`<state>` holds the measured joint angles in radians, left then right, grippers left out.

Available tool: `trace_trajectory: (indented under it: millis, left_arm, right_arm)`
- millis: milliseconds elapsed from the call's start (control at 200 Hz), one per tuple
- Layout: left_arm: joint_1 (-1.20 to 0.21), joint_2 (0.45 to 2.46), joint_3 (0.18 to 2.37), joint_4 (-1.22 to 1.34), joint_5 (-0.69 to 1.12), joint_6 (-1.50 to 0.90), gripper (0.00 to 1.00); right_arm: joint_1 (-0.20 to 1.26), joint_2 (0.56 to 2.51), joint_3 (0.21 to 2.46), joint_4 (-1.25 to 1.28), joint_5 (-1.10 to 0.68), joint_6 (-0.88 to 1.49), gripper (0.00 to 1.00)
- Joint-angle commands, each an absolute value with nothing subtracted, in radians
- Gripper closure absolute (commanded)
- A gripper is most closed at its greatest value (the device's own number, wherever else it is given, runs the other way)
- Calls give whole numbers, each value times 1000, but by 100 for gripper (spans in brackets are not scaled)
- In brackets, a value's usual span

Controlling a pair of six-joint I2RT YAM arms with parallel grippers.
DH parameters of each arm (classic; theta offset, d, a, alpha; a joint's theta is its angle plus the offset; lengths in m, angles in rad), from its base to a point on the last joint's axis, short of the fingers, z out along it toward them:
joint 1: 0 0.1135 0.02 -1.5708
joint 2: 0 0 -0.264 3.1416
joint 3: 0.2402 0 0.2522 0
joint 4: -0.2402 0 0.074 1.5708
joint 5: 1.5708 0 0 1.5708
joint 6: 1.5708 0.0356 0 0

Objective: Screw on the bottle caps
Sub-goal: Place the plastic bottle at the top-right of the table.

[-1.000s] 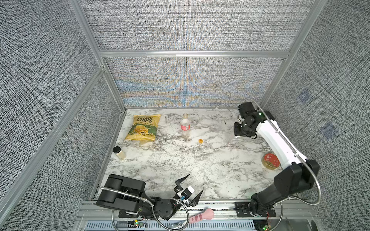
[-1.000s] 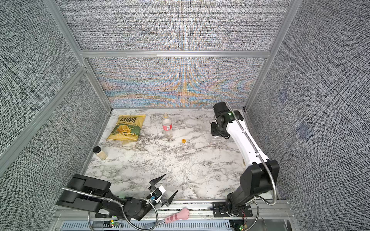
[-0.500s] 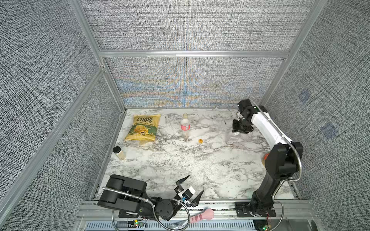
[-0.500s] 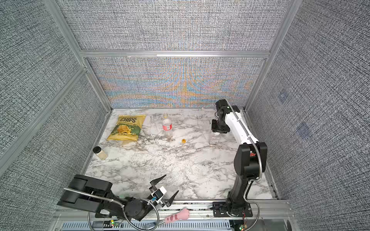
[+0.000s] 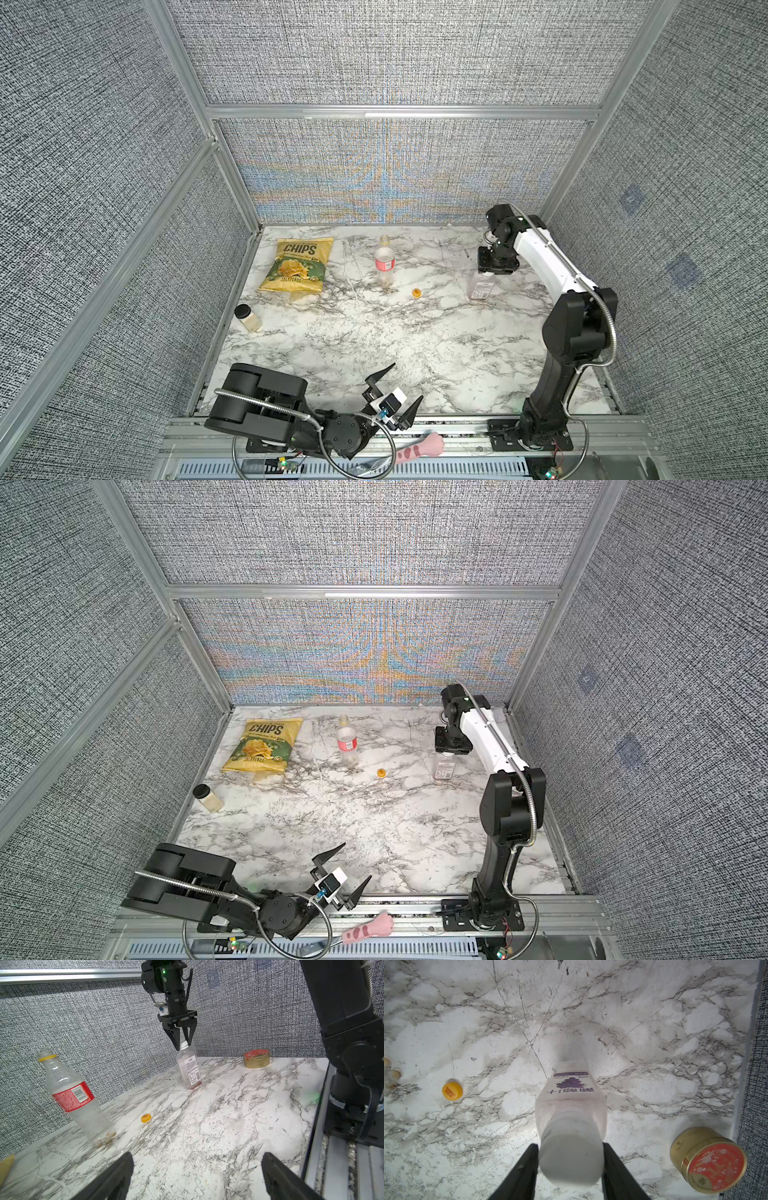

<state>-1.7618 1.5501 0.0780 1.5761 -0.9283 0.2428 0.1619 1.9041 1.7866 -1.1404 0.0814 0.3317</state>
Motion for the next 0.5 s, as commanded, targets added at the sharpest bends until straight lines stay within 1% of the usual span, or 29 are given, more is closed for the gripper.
trace_trajectory:
  millis: [0, 130, 310, 430, 495]
  left_arm:
    - [-1763, 1555, 83, 1626, -933, 246, 3]
    - [-1762, 1554, 84, 1626, -930, 249, 3]
    - [-1762, 1554, 84, 1626, -930, 246, 3]
    - [-1762, 1547, 86, 1613, -933, 237, 3]
    - [-1763, 1534, 86, 1597, -944, 236, 3]
  right_arm:
    - [169, 1910, 1799, -1175, 92, 327, 47]
    - [172, 1906, 1802, -1180, 95, 327, 43]
    - [172, 1889, 1810, -1181, 110, 324, 29]
    - [172, 1875, 1817, -1181, 115, 324, 18]
    - [172, 1857, 1825, -1178, 114, 321, 8]
